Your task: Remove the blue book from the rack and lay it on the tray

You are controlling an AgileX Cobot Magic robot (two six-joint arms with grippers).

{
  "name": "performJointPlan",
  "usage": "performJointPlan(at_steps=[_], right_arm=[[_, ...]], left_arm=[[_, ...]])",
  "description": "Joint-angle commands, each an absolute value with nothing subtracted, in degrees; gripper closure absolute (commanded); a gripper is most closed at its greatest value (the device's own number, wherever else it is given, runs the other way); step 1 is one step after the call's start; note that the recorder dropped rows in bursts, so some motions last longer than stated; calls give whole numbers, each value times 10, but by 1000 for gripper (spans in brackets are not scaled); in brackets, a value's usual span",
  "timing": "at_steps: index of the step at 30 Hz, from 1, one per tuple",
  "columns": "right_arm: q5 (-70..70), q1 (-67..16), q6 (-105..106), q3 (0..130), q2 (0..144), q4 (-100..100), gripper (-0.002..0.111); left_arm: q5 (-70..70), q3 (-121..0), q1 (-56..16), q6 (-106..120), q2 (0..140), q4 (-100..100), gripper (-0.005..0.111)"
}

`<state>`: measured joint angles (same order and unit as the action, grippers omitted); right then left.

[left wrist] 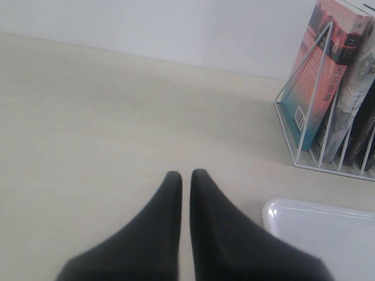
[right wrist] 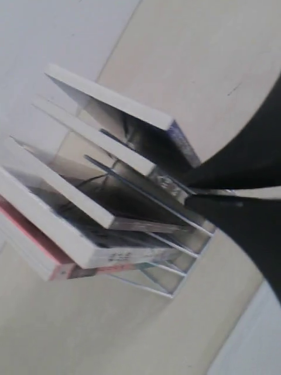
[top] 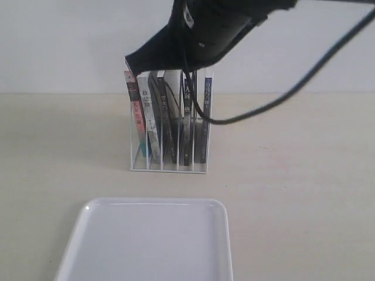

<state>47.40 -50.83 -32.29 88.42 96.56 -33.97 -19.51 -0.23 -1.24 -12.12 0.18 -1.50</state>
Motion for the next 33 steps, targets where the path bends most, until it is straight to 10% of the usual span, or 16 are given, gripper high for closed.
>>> performJointPlan(at_steps=[1,6,33], right_arm=[[487,-483,-315,970,1018,-318,91],[478,-456,-323,1028,1065,-261,72],[557,-417,-353,1261,1278,-254,71]], left_arm=[[-194,0,-13,-119,0,-11,102],[-194,0,-13,-119,0,-11,102],[-194,0,-13,-119,0,-11,102]])
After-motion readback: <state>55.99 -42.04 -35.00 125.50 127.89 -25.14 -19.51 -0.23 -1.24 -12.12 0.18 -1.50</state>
